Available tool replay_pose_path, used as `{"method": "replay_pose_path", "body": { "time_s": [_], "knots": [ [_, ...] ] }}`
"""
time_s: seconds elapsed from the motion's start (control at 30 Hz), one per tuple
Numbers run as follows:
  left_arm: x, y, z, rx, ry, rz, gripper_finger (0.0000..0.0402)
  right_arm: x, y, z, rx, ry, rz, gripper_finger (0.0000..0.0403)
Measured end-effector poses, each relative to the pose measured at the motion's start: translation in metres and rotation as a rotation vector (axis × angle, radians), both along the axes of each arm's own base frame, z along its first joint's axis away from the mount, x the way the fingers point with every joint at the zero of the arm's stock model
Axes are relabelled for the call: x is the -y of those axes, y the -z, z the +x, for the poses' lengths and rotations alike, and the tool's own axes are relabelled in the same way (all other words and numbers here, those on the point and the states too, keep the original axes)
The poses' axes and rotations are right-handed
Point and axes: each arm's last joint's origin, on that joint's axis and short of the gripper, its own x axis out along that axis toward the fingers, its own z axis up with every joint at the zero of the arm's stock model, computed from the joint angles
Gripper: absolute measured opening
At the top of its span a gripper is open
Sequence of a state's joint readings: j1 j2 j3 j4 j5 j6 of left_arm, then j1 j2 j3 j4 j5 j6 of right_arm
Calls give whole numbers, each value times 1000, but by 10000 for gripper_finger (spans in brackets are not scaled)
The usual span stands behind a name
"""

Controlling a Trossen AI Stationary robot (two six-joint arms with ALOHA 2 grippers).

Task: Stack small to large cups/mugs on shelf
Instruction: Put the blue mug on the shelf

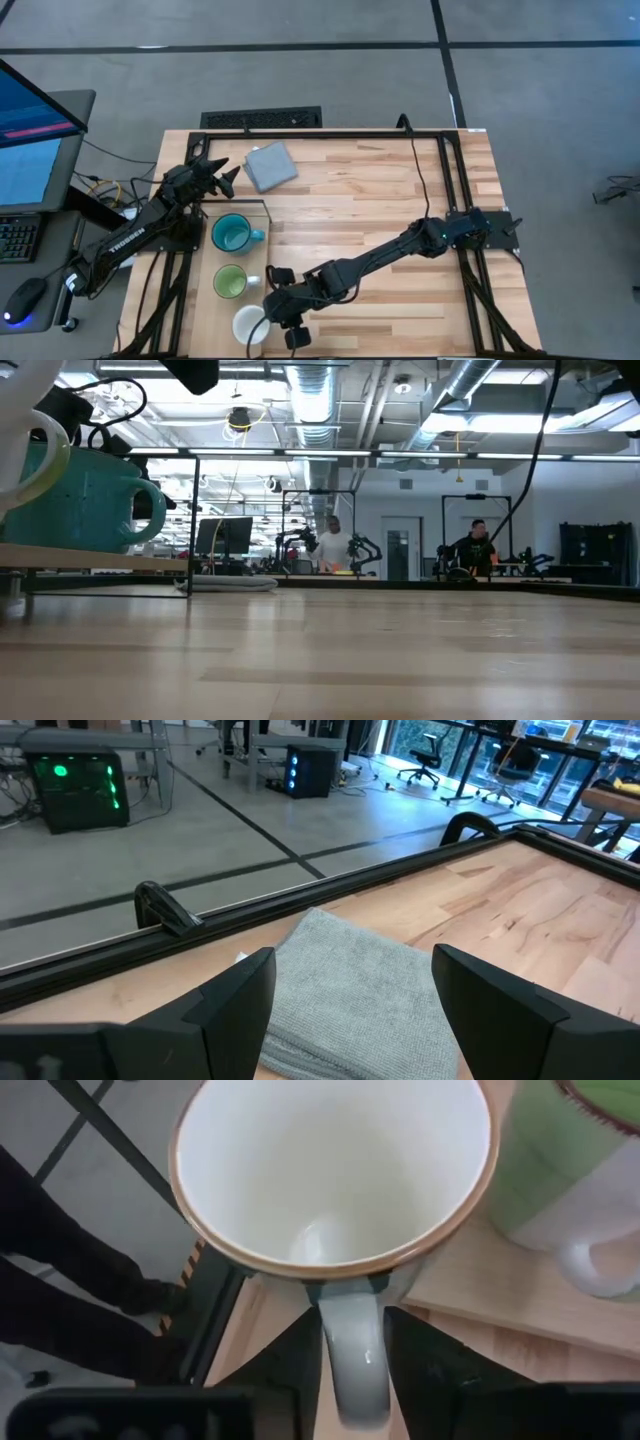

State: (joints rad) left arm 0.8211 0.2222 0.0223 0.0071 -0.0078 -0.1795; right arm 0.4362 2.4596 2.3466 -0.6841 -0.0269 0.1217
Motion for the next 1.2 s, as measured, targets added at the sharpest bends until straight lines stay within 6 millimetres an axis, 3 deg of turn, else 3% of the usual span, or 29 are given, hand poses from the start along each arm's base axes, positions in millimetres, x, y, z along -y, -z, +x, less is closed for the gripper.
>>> {"method": "replay_pose_path", "body": {
  "time_s": [1.2],
  "knots": [
    [0, 0, 0, -4, -5, 2, 261, 2, -7, 9, 89, -55, 72, 131]
  ]
}}
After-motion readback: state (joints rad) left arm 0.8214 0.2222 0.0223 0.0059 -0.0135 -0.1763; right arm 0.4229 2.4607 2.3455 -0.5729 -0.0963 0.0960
